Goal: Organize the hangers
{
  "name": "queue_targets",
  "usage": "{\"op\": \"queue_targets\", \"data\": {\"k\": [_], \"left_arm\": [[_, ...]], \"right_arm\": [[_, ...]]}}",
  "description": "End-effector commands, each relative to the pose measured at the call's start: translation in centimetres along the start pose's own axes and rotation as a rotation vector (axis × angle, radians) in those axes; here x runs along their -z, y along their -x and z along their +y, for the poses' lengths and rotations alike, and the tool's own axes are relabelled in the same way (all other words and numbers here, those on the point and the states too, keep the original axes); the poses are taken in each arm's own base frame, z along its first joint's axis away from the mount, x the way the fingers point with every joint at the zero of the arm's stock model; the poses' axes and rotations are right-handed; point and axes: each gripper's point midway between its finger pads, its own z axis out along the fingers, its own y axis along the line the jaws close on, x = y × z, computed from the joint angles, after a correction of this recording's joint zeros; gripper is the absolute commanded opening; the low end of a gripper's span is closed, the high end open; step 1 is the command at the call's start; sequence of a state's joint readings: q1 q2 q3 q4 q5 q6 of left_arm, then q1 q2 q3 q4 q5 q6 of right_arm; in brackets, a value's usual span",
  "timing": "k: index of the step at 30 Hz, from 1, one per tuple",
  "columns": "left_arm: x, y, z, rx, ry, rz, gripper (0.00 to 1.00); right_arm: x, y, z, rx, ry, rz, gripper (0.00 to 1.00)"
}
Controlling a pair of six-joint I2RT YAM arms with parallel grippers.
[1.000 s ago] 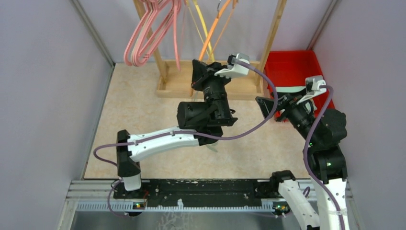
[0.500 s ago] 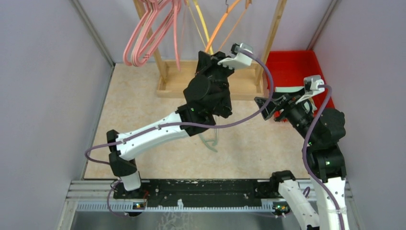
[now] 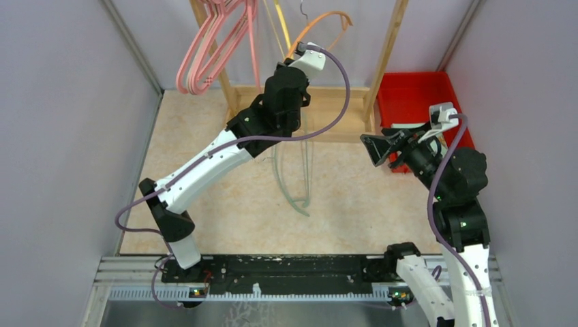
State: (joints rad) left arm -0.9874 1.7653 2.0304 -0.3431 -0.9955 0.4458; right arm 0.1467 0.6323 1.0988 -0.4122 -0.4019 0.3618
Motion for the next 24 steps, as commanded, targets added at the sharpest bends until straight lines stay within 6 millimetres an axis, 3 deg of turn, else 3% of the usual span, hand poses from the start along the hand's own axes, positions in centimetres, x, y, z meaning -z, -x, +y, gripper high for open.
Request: {"op": "queue_targets", "data": {"k": [1, 6, 12, 24], "left_arm": [[-0.4, 0.5, 0.7, 0.090, -0.023, -0.013, 0.00], [0.4, 0.3, 2.9, 0.092, 0.022, -0.004, 0.00], [2.9, 1.6, 6.0, 0.090, 0.082, -0.017, 0.00], [7.5, 4.4, 8.6, 0.017, 0.224, -0.048, 0.00]], "right_arm": [[-0.8, 0.9, 0.2, 0.007, 0.021, -0.037, 0.72], [-1.6, 0.4, 0.1, -0.013, 0.039, -0.025, 0.72], [-2.6, 0.2, 0.4, -0.045, 0.084, -0.025, 0.72], [-4.5, 0.2, 0.7, -0.090, 0.145, -0.017, 0.70]]}}
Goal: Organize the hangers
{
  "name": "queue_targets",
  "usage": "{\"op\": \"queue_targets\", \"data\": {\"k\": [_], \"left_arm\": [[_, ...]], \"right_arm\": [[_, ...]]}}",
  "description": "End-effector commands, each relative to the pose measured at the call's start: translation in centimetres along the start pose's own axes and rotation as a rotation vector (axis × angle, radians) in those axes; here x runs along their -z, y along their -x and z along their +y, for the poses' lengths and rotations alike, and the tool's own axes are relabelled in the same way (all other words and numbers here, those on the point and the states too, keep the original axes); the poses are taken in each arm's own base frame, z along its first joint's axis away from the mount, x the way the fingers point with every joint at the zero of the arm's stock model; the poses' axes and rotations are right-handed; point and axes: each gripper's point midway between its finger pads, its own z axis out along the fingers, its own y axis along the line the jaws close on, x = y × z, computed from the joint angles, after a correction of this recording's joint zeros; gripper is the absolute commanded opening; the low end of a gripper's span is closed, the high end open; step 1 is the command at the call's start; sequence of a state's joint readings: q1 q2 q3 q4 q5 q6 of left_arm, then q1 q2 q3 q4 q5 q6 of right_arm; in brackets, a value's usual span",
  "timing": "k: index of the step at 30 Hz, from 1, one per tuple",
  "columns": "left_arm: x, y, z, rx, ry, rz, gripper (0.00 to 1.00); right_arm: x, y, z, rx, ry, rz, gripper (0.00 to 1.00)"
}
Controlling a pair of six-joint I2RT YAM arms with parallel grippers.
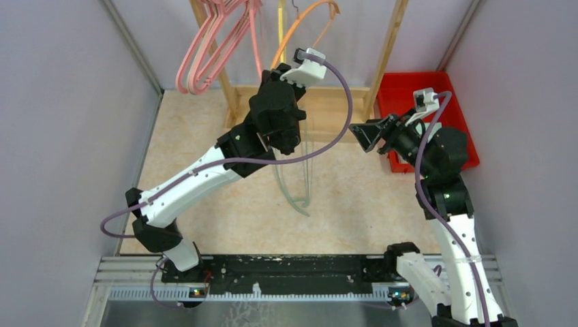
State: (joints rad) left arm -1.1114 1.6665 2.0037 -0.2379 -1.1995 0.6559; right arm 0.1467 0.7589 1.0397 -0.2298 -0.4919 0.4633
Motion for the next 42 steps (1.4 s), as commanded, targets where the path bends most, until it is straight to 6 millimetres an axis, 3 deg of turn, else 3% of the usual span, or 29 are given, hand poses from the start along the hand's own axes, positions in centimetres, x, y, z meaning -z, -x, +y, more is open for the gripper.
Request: {"op": "queue_targets", "data": {"k": [1, 4, 11, 17, 20, 25, 34, 42], "left_arm": [[1.4, 1.5, 4.6, 0.068, 0.128, -0.016, 0.00], [1.3, 1.7, 3.7, 0.049, 0.129, -0.021, 0.00], [0.8, 2.9, -1.5, 0.038, 0.037, -0.048, 0.00], [0.0, 1.6, -7.2, 0.051, -0.105, -0.043, 0.00], [-1.1, 0.7, -8.7, 0.073, -0.148, -0.027, 0.00], [-2.5, 0.4, -9.2, 0.103, -0.158, -0.041, 0.00], [-4.2, 2.6, -7.5, 0.158, -0.132, -0.139, 0.00], [-5.5, 3.0, -6.4, 0.212, -0.144, -0.179, 0.00]], "right_arm": [[-0.5, 1.4, 1.3, 0.011, 0.071, -0.054, 0.70], [-0.6, 1.5, 1.4, 0.002, 0.084, -0.056, 0.70], [-0.4, 1.3, 1.5, 0.002, 0.080, -0.056, 0.70], [-0.2, 1.1, 1.3, 0.002, 0.069, -0.054, 0.70], [0.0, 1.1, 1.3, 0.005, 0.060, -0.054, 0.70], [0.1, 1.2, 1.0, 0.015, 0.044, -0.055, 0.70], [-0.3, 1.4, 0.8, 0.011, 0.037, -0.055, 0.70], [-0.8, 1.5, 0.4, 0.010, 0.027, -0.052, 0.70]]}}
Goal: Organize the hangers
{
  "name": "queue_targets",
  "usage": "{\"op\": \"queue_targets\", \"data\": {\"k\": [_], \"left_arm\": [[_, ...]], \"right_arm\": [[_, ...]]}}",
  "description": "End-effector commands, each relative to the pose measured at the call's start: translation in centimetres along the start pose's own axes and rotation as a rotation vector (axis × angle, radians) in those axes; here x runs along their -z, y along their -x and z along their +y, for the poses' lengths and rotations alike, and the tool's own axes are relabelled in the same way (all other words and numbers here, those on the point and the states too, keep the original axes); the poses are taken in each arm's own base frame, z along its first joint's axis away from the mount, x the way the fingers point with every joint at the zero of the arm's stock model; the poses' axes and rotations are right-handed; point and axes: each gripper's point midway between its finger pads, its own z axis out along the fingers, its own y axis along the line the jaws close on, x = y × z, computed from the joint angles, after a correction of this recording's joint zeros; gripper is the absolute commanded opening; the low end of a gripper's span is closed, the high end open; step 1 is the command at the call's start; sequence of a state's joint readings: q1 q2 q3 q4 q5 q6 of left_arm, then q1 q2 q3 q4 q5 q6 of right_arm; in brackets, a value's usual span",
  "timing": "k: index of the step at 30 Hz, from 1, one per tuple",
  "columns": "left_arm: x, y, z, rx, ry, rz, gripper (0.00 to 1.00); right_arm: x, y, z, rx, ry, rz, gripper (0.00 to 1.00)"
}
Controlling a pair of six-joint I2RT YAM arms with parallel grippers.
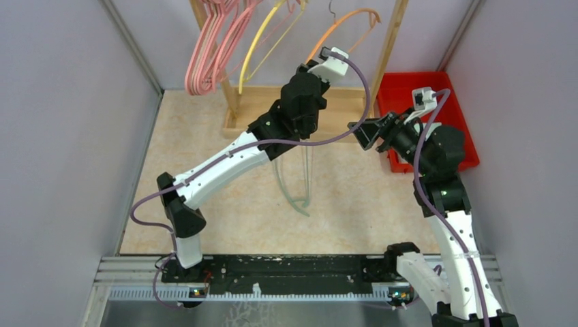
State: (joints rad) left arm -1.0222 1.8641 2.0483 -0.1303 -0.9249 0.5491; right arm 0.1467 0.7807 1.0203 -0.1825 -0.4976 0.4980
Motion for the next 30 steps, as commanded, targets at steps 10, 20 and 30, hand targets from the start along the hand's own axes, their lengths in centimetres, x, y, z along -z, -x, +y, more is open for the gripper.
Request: {"op": "queue_targets", "data": {"k": [10, 20, 30], "left_arm": [[0.3, 4.0, 5.8, 0.173, 0.068, -0.168, 0.00], [-4.5, 2.4, 5.6, 0.170, 0.041, -0.103, 0.00], [-8.0, -2.2, 4.8, 0.159, -0.003, 0.009, 0.00]], "right_arm": [[-1.4, 1.7, 0.2, 0.023, 0.026, -0.035, 0.70], [-2.1, 2.1, -0.2, 0.029, 0.015, -0.037, 0.69], [-2.3, 1.6, -1.1, 0.029, -0.014, -0.027, 0.69]]}}
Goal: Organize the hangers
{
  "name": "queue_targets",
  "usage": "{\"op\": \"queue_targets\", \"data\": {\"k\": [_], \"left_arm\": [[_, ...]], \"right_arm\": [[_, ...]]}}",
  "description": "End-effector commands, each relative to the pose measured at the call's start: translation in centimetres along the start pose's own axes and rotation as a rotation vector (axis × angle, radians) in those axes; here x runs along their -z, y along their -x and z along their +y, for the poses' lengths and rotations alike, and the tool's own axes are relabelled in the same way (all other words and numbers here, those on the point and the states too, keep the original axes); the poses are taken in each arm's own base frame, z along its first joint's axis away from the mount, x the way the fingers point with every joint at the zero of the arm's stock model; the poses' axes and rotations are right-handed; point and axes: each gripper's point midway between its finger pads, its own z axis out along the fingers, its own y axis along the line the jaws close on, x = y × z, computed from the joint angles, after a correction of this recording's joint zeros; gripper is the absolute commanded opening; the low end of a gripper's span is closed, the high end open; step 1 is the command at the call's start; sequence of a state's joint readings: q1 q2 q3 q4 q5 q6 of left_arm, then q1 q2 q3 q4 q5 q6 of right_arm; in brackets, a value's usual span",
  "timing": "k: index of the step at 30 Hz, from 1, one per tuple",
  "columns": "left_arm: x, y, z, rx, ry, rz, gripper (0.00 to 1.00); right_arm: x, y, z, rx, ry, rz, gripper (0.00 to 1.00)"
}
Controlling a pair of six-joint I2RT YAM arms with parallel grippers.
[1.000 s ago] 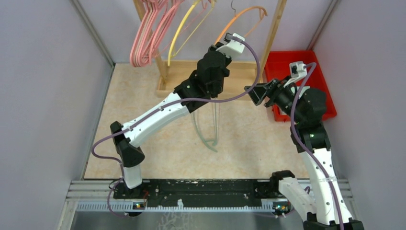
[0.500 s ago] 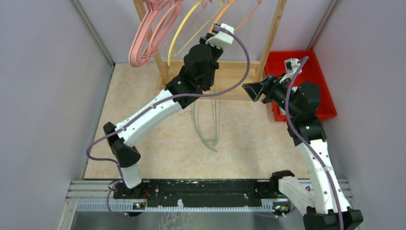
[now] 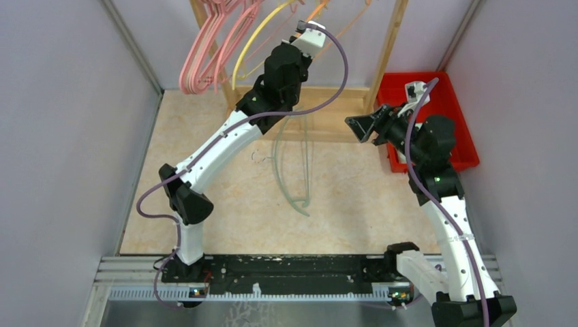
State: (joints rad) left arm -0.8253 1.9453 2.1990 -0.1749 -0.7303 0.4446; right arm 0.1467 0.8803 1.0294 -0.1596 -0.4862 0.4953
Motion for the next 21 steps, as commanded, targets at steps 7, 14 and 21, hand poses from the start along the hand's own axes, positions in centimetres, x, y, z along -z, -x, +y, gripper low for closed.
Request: {"op": "queue_targets", "data": {"k": [7, 14, 21], "left_arm": [[-0.3, -4.5, 1.8, 0.036, -0.013, 0.101, 0.00], [-0.8, -6.1, 5.6, 0.044, 0.039, 0.157, 0.00], [-0.8, -8.0, 6.9, 0.046, 0.043, 0.198, 0.03]], "right_arm": [[-0.1, 2.0, 1.0, 0.035, 0.035, -0.068, 0.69], [0.0, 1.6, 1.1, 0.022, 0.047, -0.069, 0.69], [0.1, 1.4, 1.1, 0.020, 0.041, -0.060, 0.72]]}}
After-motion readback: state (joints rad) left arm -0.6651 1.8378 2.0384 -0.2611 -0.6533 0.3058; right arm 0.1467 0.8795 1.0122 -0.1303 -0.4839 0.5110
